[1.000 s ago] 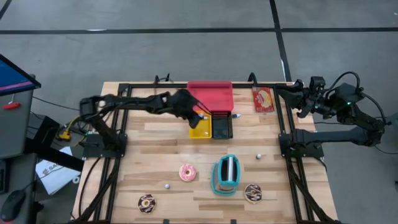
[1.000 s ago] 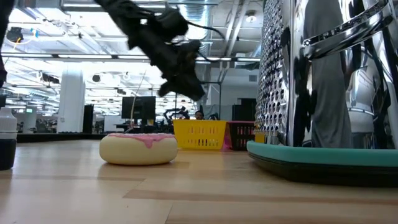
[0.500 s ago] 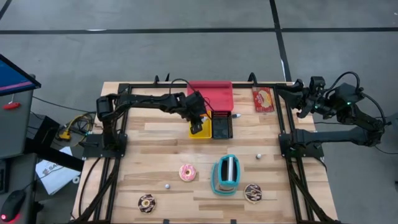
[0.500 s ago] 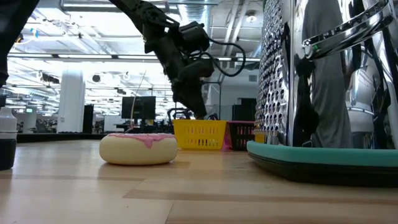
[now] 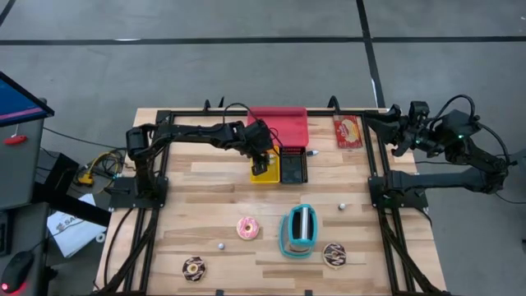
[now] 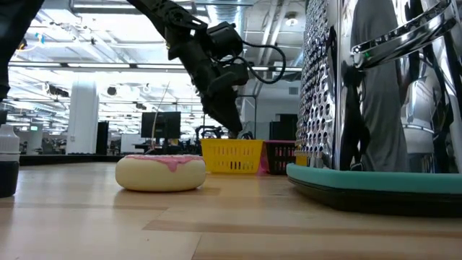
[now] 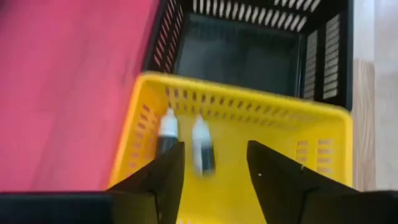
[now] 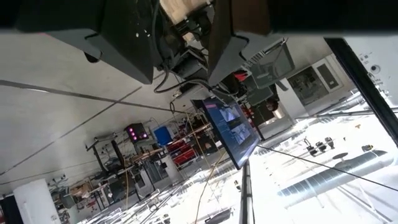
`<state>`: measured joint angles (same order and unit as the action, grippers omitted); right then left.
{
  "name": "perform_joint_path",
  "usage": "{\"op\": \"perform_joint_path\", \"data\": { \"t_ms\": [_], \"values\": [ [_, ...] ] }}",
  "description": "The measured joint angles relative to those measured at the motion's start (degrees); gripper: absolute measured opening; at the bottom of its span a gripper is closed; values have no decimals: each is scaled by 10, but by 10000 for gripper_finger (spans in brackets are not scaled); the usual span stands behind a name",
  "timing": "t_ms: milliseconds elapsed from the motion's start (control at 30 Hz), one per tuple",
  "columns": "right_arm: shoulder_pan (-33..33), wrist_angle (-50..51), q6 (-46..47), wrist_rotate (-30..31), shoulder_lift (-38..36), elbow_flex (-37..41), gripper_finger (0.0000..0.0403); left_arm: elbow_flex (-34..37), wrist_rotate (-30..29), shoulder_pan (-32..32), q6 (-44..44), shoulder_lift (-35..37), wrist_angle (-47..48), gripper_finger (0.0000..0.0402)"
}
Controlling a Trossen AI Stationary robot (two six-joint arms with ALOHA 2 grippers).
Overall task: Pick & Place Food Item
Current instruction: Put the left red food coloring bottle into the yellow bin
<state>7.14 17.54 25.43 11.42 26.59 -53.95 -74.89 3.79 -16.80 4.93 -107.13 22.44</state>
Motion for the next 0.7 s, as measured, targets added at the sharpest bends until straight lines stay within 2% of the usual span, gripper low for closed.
{"op": "perform_joint_path", "data": {
  "t_ms": [267, 400, 467, 567, 700],
  "values": [
    [0, 0, 2, 0, 0, 0, 147, 0, -8, 0, -24, 50, 5, 178],
    [0, -3, 5, 0, 0, 0, 147, 1, -2, 6, -47, 115, 85, 171],
    [0, -5, 5, 0, 0, 0, 147, 14, 23, 15, -45, 159, 128, 169],
    [0, -5, 5, 0, 0, 0, 147, 54, 68, 50, -32, 235, 184, 168],
    [0, -6, 5, -8, 0, 0, 147, 137, 74, 134, -46, 341, 216, 168]
  ]
}}
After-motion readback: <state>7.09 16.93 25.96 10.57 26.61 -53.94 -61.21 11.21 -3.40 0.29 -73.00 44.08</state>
